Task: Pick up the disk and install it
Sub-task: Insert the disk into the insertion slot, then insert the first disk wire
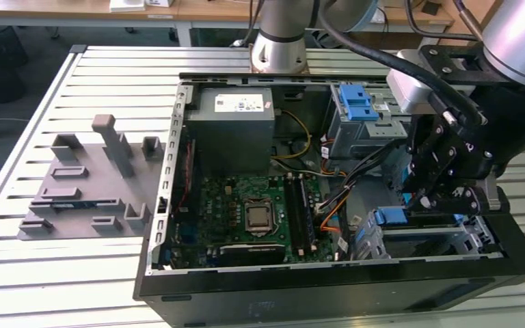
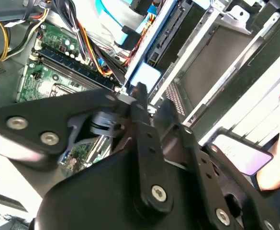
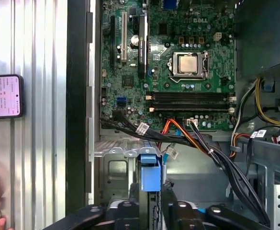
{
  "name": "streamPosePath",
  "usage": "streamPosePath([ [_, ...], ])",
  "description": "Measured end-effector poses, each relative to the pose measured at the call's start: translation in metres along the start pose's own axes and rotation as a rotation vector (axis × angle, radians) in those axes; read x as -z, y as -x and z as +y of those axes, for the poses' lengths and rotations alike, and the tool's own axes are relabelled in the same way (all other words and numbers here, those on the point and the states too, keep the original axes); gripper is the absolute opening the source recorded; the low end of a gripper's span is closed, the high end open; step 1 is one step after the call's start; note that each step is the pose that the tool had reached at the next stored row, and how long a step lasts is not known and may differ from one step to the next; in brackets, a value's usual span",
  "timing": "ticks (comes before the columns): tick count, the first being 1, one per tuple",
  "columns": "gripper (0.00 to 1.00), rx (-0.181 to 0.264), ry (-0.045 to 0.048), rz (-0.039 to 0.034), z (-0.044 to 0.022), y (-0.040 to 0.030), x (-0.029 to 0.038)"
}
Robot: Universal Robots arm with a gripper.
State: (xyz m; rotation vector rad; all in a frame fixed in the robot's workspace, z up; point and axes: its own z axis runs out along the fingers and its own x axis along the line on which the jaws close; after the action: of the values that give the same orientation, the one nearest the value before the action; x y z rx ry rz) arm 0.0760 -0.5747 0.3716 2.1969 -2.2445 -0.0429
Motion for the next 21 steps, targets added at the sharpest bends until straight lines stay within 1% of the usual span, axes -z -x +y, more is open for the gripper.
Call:
streamPosePath([
  [1, 0.3, 0.0, 0.0, 0.0001, 0.0, 0.0, -0.0011],
  [2, 0.3, 0.0, 0.0, 0.0003, 0.0, 0.0, -0.0023],
  [4, 0.18, 0.0, 0.0001, 0.0004, -0.0001, 0.0, -0.0034],
  [5, 0.18, 0.0, 0.0001, 0.0005, -0.0001, 0.0, -0.0035],
  [6, 0.13, 0.0, 0.0001, 0.0006, -0.0001, 0.0, -0.0035],
  [7, 0.11, 0.0, 0.0, 0.0005, 0.0, -0.0001, -0.0036],
  [21, 0.11, 0.0, 0.0001, 0.0003, -0.0001, -0.0001, -0.0042],
])
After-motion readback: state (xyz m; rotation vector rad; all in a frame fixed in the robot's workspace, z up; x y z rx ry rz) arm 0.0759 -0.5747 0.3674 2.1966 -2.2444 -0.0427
